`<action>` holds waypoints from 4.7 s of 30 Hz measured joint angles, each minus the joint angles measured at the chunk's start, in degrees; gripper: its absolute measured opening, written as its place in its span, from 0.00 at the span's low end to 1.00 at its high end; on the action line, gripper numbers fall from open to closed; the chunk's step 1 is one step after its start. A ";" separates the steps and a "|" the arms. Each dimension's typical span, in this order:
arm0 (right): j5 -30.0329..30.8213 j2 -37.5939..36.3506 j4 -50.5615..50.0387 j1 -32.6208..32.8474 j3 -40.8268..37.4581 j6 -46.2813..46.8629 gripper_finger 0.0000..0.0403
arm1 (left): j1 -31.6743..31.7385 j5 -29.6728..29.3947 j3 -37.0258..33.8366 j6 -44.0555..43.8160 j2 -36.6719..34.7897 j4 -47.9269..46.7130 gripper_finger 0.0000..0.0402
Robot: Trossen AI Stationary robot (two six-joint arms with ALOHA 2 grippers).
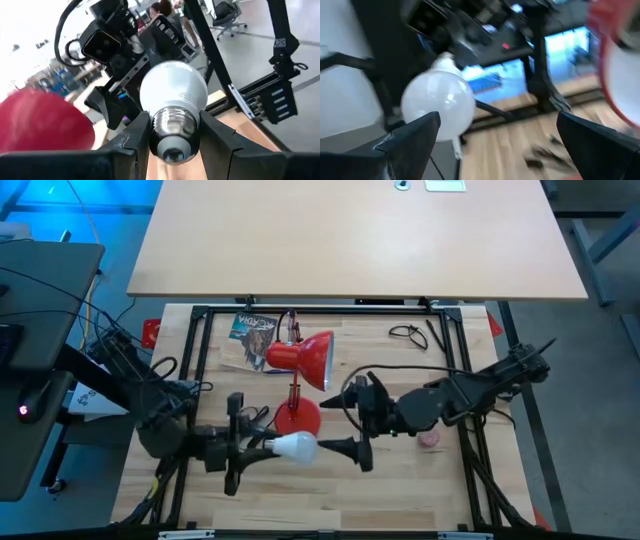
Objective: Screw lightbulb
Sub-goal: Insert the lightbulb on the lamp
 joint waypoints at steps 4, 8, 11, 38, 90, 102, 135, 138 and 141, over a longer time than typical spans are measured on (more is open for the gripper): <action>-4.28 -0.45 4.83 1.44 0.00 -2.06 0.99 | 0.00 -3.09 3.58 3.31 2.34 -1.58 0.29; -6.22 -2.04 5.12 3.90 0.00 -4.30 0.99 | 0.01 -5.13 6.49 5.01 4.23 -1.67 0.29; -1.21 -3.11 4.44 6.33 0.00 -8.75 0.99 | -0.06 -5.44 8.15 4.58 4.80 -1.49 0.29; 8.49 -3.74 1.82 7.45 -0.07 -15.11 0.99 | 1.63 -8.28 8.58 4.48 6.53 7.47 0.29; 0.64 -3.00 9.00 3.55 -0.07 -40.04 0.84 | 6.30 -0.68 13.73 2.32 11.22 5.58 0.29; -0.53 -2.97 9.00 3.53 -0.07 -39.10 0.84 | 6.35 -0.61 13.71 3.69 11.22 5.61 0.29; -1.34 -2.54 8.55 2.72 -0.07 -43.48 0.66 | 6.33 -0.28 13.69 0.82 11.18 6.51 0.29; -1.44 -2.54 8.17 2.72 -0.04 -44.02 0.64 | 6.33 -0.32 13.69 0.89 11.18 6.38 0.29; -1.37 -2.54 7.99 2.72 -0.04 -44.02 0.64 | 6.33 -0.39 13.69 0.89 11.18 6.33 0.29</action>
